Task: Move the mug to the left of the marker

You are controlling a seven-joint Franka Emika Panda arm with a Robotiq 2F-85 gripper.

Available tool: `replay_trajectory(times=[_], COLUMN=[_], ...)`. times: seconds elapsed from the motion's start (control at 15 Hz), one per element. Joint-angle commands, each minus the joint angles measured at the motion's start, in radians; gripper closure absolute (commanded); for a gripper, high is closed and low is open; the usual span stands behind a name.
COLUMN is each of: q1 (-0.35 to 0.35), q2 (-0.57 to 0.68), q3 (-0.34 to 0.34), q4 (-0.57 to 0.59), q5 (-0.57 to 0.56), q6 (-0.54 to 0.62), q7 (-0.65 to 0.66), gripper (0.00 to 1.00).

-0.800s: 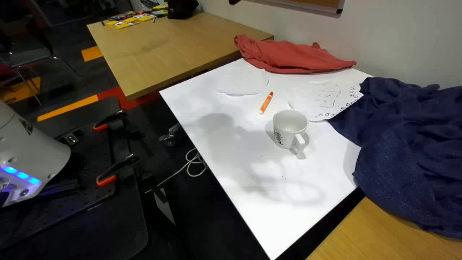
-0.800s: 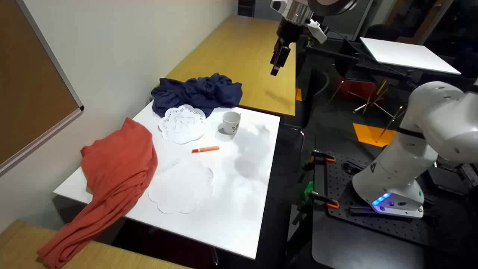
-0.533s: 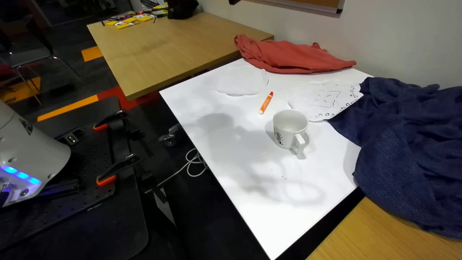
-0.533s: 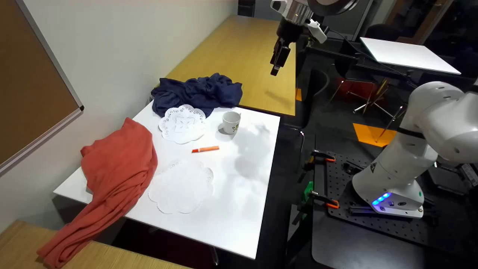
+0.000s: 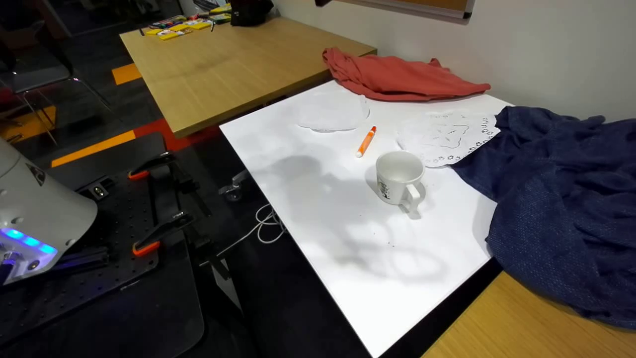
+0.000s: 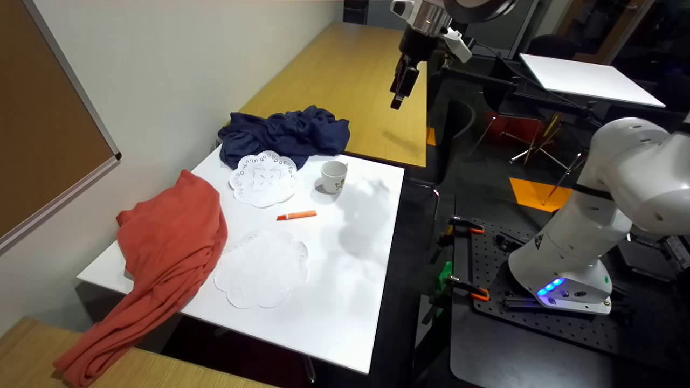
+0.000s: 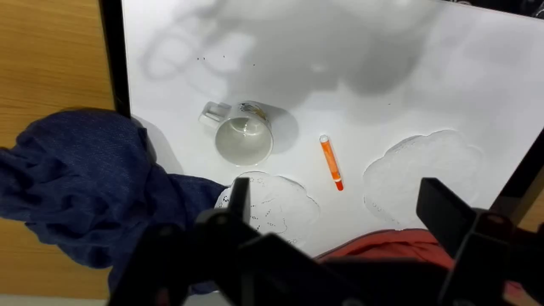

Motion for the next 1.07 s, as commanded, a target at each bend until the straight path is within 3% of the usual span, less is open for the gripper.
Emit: replay_trajectory(times=[0.0, 0.4, 0.67, 1.0], q1=[-0.022, -0.017, -0.028, -0.066], q2=[0.038, 0.149, 0.263, 0.436], q3=[0.031, 0.058, 0.082, 0.132], q4=[0.019, 0.058, 0.090, 0.171], q5=[0.027, 0.053, 0.068, 0.169], q6=[0.004, 0.033, 0.128, 0.197], q7=[-0.022, -0.035, -0.055, -0.117], gripper=[0.00, 0.00, 0.00, 0.00])
